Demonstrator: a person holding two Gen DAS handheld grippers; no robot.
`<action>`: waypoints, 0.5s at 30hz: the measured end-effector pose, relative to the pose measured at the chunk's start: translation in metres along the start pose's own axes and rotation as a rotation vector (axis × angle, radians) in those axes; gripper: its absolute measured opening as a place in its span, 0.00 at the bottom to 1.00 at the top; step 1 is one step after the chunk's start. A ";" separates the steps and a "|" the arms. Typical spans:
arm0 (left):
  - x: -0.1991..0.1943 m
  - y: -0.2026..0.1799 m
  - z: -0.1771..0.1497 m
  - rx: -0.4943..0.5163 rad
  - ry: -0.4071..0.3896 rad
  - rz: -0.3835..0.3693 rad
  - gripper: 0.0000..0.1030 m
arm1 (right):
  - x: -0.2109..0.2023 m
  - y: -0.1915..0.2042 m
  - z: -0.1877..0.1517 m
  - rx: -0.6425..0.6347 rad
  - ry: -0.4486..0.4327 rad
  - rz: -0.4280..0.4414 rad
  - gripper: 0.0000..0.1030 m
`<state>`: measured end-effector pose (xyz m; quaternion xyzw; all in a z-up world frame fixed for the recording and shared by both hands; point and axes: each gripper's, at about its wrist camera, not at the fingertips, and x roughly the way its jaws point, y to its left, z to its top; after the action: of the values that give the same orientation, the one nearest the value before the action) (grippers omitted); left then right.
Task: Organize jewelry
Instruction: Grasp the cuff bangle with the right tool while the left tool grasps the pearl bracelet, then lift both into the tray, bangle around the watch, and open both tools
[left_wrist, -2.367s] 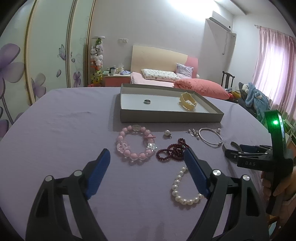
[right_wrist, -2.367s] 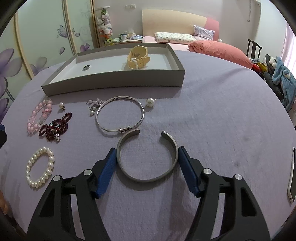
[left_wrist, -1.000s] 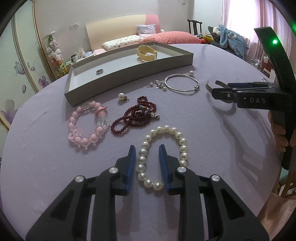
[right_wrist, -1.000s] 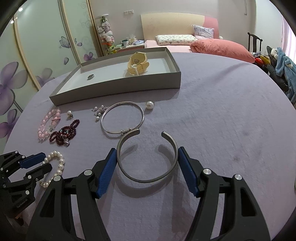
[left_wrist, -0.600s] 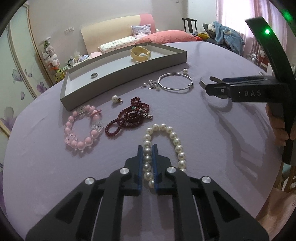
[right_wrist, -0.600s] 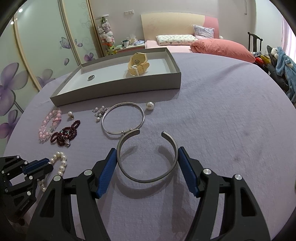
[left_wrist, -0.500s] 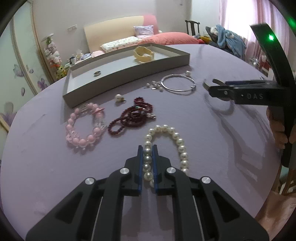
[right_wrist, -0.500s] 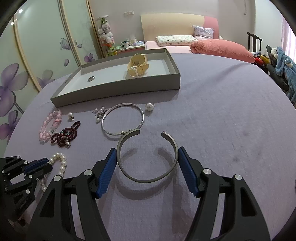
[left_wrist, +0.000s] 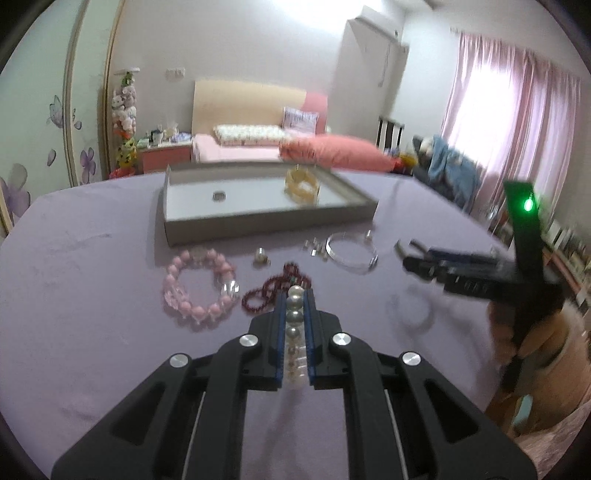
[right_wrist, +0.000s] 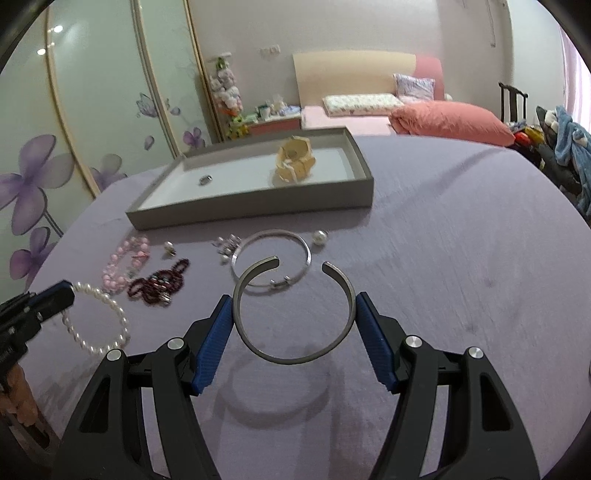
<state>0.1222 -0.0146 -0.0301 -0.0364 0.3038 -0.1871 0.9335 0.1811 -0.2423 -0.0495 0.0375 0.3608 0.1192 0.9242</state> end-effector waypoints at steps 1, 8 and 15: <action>-0.004 0.001 0.002 -0.012 -0.020 -0.005 0.10 | -0.003 0.003 0.000 -0.006 -0.018 0.006 0.65; -0.024 0.007 0.009 -0.072 -0.094 -0.013 0.10 | -0.023 0.014 -0.003 -0.027 -0.119 0.037 0.65; -0.031 0.008 0.010 -0.082 -0.113 -0.013 0.10 | -0.036 0.026 -0.006 -0.066 -0.189 0.058 0.65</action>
<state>0.1080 0.0039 -0.0064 -0.0870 0.2576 -0.1782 0.9457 0.1464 -0.2262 -0.0257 0.0284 0.2665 0.1534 0.9511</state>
